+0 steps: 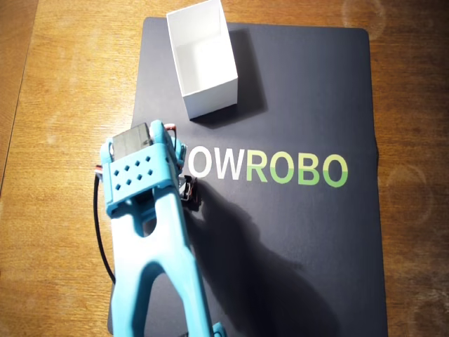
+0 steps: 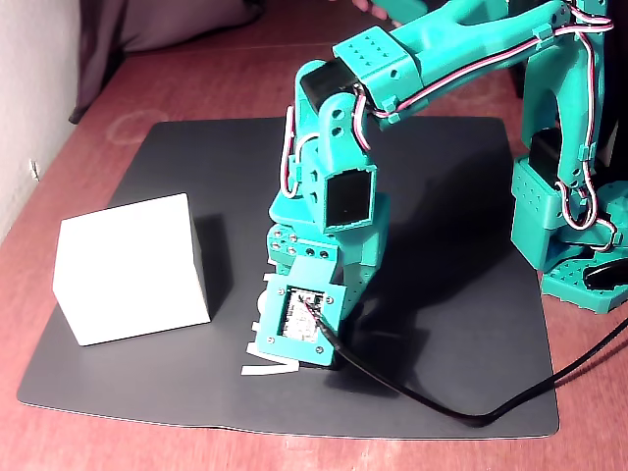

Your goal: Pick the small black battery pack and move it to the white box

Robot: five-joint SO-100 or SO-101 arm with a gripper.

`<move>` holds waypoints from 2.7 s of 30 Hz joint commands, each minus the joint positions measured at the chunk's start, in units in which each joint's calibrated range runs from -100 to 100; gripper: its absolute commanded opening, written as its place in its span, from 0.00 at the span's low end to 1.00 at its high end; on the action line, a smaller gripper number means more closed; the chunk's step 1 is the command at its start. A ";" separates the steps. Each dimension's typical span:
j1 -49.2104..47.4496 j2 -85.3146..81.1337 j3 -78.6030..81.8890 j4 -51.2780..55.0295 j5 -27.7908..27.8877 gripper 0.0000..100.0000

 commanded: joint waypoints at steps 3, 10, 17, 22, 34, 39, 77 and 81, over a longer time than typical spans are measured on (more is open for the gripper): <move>-0.58 2.08 -1.55 -0.51 2.61 0.17; -0.46 3.40 -1.55 -0.43 2.88 0.17; -0.34 3.40 -1.55 -0.86 4.51 0.17; -0.46 3.75 -1.46 -3.32 4.46 0.16; -2.92 7.78 -1.64 -3.32 1.91 0.16; -2.57 7.78 -1.55 -2.70 1.47 0.17; -2.34 7.78 -1.55 0.45 1.42 0.08; -2.34 7.78 -1.55 0.71 1.47 0.06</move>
